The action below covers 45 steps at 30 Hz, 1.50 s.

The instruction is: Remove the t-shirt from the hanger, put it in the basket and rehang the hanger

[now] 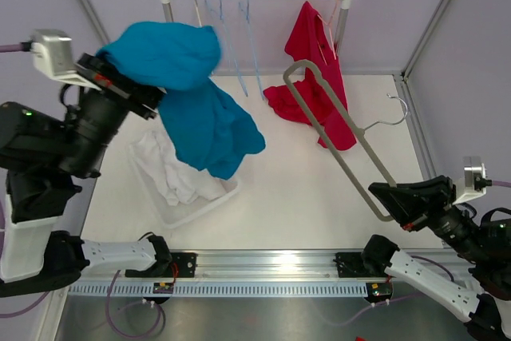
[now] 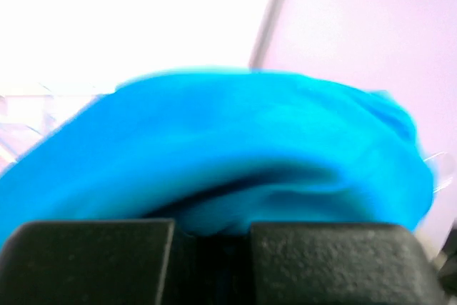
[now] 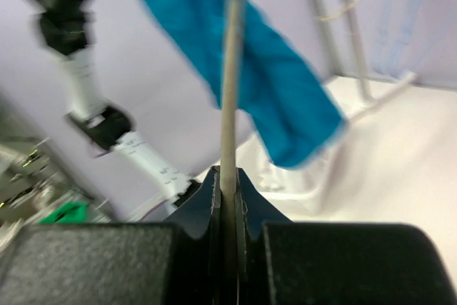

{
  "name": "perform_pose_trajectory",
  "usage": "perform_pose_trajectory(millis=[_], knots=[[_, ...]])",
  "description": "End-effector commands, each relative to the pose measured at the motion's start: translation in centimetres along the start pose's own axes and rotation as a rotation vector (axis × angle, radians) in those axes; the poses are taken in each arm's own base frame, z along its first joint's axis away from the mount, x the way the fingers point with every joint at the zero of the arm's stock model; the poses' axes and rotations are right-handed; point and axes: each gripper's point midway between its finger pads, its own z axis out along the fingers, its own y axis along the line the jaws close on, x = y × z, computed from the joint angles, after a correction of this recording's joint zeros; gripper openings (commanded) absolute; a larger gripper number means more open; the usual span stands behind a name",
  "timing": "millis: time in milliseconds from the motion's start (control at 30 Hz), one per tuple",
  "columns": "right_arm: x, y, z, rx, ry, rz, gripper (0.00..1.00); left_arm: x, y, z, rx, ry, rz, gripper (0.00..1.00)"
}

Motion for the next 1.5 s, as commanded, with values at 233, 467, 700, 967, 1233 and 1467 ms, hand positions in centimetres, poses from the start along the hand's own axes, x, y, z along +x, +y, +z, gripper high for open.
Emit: perform_pose_trajectory(millis=[233,467,700,967,1233,1467], knots=[[3.6,-7.7,-1.4,0.374,0.012,0.079,0.00,-3.3,5.8,-3.1,-0.262,-0.064,0.129,0.00],[4.4,-7.5,-0.3,0.354,0.053,0.063,0.00,1.8,8.3,-4.0,-0.335,-0.042,0.164,0.00],[4.7,-6.9,1.3,0.315,0.082,0.048,0.00,10.0,13.6,-5.8,-0.511,0.039,0.173,0.00],[4.8,-7.5,1.8,0.337,0.095,0.005,0.00,18.1,20.2,-9.8,-0.746,0.113,0.099,0.00],[3.4,-10.1,5.2,0.506,0.136,-0.098,0.00,26.4,25.2,-14.6,-1.058,0.317,0.051,0.15],[3.2,-14.7,10.0,0.729,0.193,-0.278,0.00,31.1,27.3,-16.2,-1.120,0.395,-0.049,0.59]])
